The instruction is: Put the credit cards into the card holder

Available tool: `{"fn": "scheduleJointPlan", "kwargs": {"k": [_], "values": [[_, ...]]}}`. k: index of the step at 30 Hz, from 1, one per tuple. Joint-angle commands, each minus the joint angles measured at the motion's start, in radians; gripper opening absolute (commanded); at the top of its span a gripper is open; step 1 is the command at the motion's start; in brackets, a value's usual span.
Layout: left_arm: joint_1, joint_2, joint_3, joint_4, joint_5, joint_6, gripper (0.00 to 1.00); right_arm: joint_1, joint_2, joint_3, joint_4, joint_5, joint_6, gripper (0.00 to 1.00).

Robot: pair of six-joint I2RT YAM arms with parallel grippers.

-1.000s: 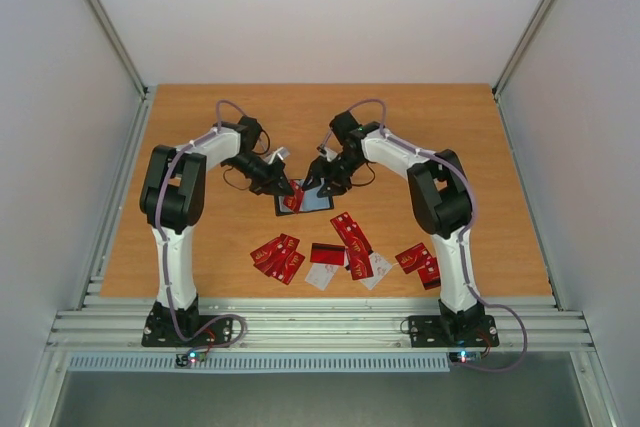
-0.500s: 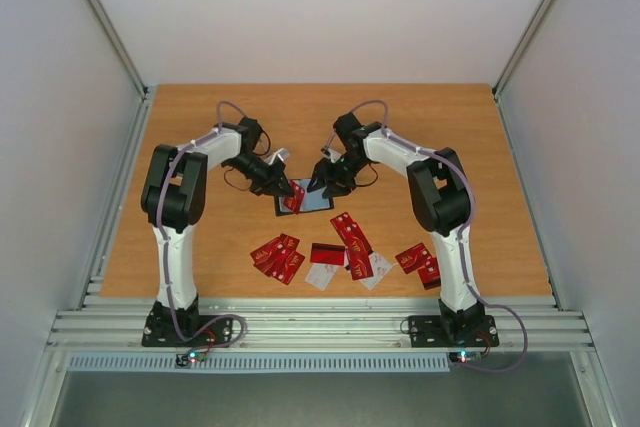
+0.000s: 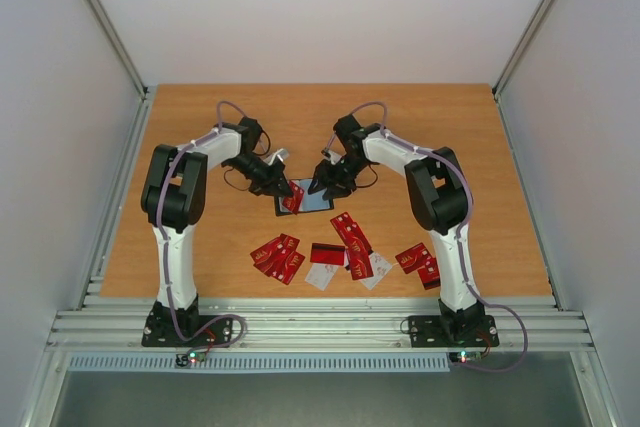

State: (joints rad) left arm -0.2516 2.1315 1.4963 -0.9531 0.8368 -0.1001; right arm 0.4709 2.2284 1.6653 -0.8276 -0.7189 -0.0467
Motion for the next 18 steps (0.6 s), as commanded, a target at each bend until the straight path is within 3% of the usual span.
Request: {"fn": "scheduleJointPlan", "kwargs": {"k": [1, 18], "values": [[0.005, -0.008, 0.022, 0.018, -0.006, -0.005, 0.00, -0.008, 0.030, -0.008, -0.013, 0.013, -0.022, 0.52], [0.005, 0.047, -0.005, 0.138, 0.060, -0.057, 0.00, -0.021, 0.043, -0.029, -0.024, -0.009, -0.051, 0.52]]}}
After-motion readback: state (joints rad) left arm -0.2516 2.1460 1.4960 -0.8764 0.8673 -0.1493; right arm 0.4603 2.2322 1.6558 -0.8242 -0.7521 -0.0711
